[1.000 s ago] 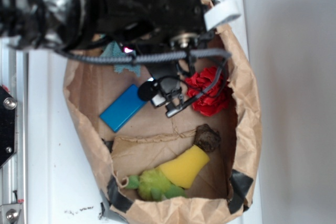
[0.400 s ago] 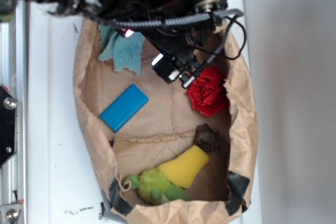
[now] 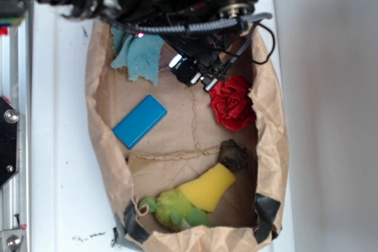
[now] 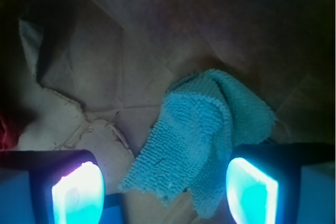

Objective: Grab the blue cloth.

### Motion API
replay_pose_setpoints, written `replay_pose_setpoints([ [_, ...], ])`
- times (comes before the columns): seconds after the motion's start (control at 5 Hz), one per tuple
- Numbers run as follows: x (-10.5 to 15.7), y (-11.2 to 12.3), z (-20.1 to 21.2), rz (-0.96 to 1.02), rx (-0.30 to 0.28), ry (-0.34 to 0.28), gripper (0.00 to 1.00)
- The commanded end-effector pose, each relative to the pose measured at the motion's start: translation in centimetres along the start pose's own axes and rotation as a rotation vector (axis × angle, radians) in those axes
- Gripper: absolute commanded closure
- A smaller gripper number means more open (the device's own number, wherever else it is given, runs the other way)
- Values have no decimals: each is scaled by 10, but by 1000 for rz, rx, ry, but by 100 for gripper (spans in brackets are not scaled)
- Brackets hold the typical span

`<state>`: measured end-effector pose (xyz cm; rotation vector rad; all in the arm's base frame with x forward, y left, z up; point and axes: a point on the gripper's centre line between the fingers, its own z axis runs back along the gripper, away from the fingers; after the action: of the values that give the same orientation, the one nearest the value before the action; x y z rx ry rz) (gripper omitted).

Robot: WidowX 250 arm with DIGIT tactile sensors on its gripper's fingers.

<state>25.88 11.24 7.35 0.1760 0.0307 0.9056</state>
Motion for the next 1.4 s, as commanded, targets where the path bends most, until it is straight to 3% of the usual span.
replay_pose_setpoints([
  [0.0,-15,7,-3,43,17,-13,0],
  [0.6,-11,2,-11,89,18,-17,0],
  [1.2,8,-11,-30,192,74,-47,0],
])
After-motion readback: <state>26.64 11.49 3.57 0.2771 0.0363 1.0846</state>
